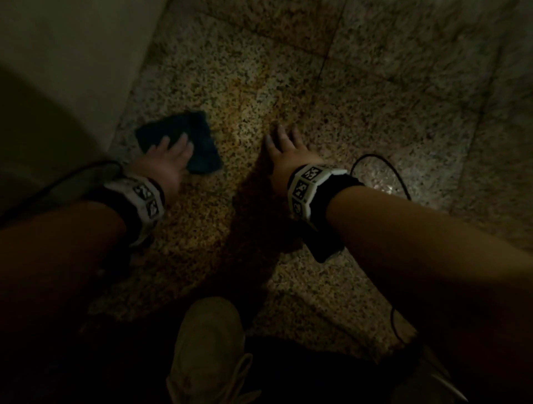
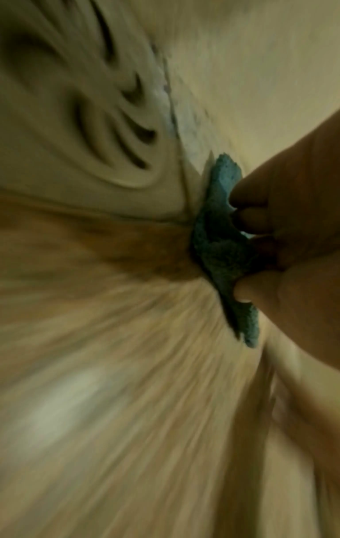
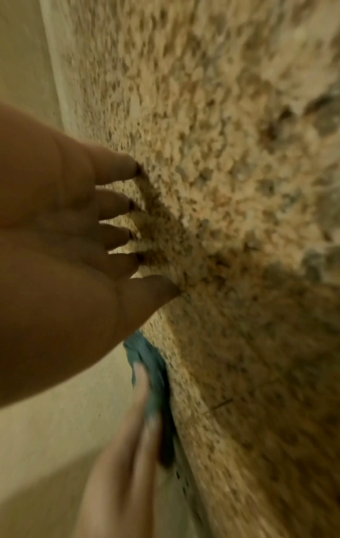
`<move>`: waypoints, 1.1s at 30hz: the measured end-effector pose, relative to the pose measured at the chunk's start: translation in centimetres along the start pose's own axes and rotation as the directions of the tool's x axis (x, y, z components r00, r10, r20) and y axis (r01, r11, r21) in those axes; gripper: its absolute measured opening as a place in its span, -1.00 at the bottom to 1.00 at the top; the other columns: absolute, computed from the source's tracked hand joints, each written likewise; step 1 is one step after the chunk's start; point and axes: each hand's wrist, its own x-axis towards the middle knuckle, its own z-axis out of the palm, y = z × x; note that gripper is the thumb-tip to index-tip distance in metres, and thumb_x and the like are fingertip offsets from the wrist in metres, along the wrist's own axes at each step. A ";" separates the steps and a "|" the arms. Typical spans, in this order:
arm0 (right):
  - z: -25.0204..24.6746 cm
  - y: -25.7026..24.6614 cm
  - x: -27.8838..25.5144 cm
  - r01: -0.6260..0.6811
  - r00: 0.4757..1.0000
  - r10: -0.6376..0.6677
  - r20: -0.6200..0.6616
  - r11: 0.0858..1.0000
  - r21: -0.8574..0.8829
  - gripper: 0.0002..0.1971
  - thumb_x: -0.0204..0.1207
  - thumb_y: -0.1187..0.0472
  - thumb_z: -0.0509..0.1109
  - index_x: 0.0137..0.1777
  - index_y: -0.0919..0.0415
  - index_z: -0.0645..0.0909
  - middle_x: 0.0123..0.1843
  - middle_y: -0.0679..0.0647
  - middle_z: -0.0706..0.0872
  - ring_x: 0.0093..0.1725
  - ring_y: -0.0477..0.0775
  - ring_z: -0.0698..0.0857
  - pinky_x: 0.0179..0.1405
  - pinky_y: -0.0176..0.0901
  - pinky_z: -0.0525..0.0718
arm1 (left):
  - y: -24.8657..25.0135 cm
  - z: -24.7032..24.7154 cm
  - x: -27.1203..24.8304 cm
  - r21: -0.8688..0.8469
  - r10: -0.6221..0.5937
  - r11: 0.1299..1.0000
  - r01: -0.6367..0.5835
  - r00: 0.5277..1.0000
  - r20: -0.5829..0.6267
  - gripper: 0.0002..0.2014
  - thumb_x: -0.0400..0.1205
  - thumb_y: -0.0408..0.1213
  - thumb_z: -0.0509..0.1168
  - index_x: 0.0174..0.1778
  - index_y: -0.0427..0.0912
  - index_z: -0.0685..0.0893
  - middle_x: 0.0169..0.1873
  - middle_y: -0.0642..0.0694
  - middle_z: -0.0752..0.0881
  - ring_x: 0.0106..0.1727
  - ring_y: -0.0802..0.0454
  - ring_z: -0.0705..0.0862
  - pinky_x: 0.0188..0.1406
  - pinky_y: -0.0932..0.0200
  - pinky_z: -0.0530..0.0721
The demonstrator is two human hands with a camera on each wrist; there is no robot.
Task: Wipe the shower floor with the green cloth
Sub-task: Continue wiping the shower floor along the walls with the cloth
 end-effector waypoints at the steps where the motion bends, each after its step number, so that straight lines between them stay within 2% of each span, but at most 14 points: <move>1: -0.2 0.0 0.0 -0.003 1.000 0.003 0.011 1.000 0.000 -0.21 0.69 0.26 0.17 0.66 -0.04 -0.35 0.66 0.00 -0.45 0.65 0.21 -0.34 0.57 0.28 0.05 | -0.1 -0.9 0.7 -0.040 -0.019 0.999 0.019 1.000 -0.008 -0.44 0.80 -0.23 -0.12 0.66 -0.21 -0.23 0.64 -0.12 -0.29 0.65 -0.25 -0.18 0.59 -0.07 -0.03; 5: -0.2 0.0 -0.1 0.007 1.000 -0.006 0.013 1.000 -0.023 -0.15 0.65 0.23 0.24 0.66 -0.04 -0.36 0.66 0.01 -0.46 0.65 0.21 -0.34 0.58 0.28 0.00 | -0.5 -3.9 3.2 -0.102 -0.084 0.992 0.078 0.995 -0.055 -0.44 0.79 -0.27 -0.09 0.67 -0.22 -0.19 0.65 -0.13 -0.26 0.65 -0.28 -0.16 0.55 -0.17 0.11; 9: -0.5 0.1 -0.2 -0.004 1.000 0.004 0.026 1.000 0.018 -0.13 0.63 0.25 0.26 0.66 -0.06 -0.34 0.66 -0.02 -0.46 0.66 0.18 -0.33 0.58 0.26 0.04 | -0.8 -5.0 4.0 -0.095 -0.098 0.991 0.092 0.993 -0.063 -0.45 0.79 -0.27 -0.10 0.67 -0.22 -0.17 0.65 -0.13 -0.25 0.65 -0.27 -0.16 0.53 -0.20 0.15; 12: -0.7 0.0 -0.6 -0.001 1.000 0.000 0.023 1.000 0.023 -0.13 0.63 0.24 0.26 0.66 -0.07 -0.34 0.65 -0.03 -0.46 0.65 0.17 -0.33 0.57 0.27 0.03 | -1.3 -4.4 3.4 -0.059 -0.057 0.997 0.053 0.995 -0.081 -0.46 0.79 -0.24 -0.12 0.67 -0.22 -0.15 0.65 -0.14 -0.24 0.65 -0.26 -0.16 0.55 -0.19 0.12; 16: -1.0 -0.2 -1.0 -0.008 1.000 0.008 0.030 1.000 0.015 -0.17 0.66 0.27 0.21 0.66 -0.07 -0.33 0.66 -0.04 -0.46 0.66 0.16 -0.33 0.56 0.26 0.11 | -1.1 -3.2 1.8 -0.058 -0.091 0.994 0.089 0.995 -0.040 -0.46 0.80 -0.22 -0.13 0.66 -0.20 -0.19 0.65 -0.12 -0.27 0.65 -0.23 -0.18 0.54 -0.21 0.06; 20: -1.3 -0.1 -0.9 -0.015 1.000 0.014 0.017 0.999 0.028 -0.21 0.66 0.32 0.17 0.67 -0.10 -0.28 0.67 -0.07 -0.41 0.67 0.16 -0.28 0.55 0.29 0.14 | -2.1 0.1 0.3 -0.077 -0.075 0.994 0.072 0.997 -0.036 -0.45 0.80 -0.22 -0.10 0.67 -0.23 -0.17 0.65 -0.16 -0.26 0.65 -0.28 -0.17 0.60 -0.09 0.04; 24: -0.9 -0.3 -0.8 -0.032 0.999 0.032 -0.029 0.999 0.008 -0.23 0.66 0.34 0.14 0.67 -0.11 -0.25 0.67 -0.10 -0.39 0.68 0.13 -0.23 0.41 0.16 0.40 | -3.5 2.9 -1.3 -0.085 -0.106 0.991 0.108 0.994 0.030 -0.44 0.80 -0.21 -0.11 0.67 -0.19 -0.20 0.64 -0.11 -0.29 0.65 -0.23 -0.20 0.60 -0.08 0.06; 28: -0.8 -0.3 -0.9 -0.037 0.999 0.037 -0.038 0.999 0.011 -0.27 0.68 0.31 0.12 0.68 -0.11 -0.22 0.68 -0.10 -0.35 0.68 0.11 -0.19 0.30 0.05 0.52 | -4.5 3.7 -1.7 -0.044 -0.084 0.996 0.084 0.996 0.001 -0.44 0.80 -0.19 -0.10 0.67 -0.16 -0.20 0.65 -0.10 -0.27 0.65 -0.22 -0.17 0.60 -0.05 0.00; 30: -0.9 0.1 -0.7 -0.042 0.998 0.042 -0.040 0.999 0.013 -0.30 0.70 0.25 0.13 0.68 -0.12 -0.20 0.69 -0.12 -0.32 0.68 0.10 -0.13 0.33 0.09 0.50 | -4.7 3.4 -1.5 -0.075 -0.066 0.995 0.065 0.998 -0.020 -0.43 0.80 -0.19 -0.09 0.67 -0.15 -0.19 0.65 -0.08 -0.26 0.65 -0.21 -0.17 0.59 -0.04 -0.06; 33: -0.9 1.1 0.2 -0.053 0.996 0.055 -0.067 0.998 0.029 -0.27 0.70 0.19 0.16 0.67 -0.13 -0.24 0.68 -0.11 -0.35 0.68 0.10 -0.21 0.53 0.24 0.26 | -4.5 2.3 -0.5 -0.079 -0.061 0.995 0.055 0.995 -0.075 -0.43 0.79 -0.19 -0.08 0.67 -0.17 -0.18 0.65 -0.10 -0.24 0.65 -0.23 -0.16 0.58 -0.06 -0.06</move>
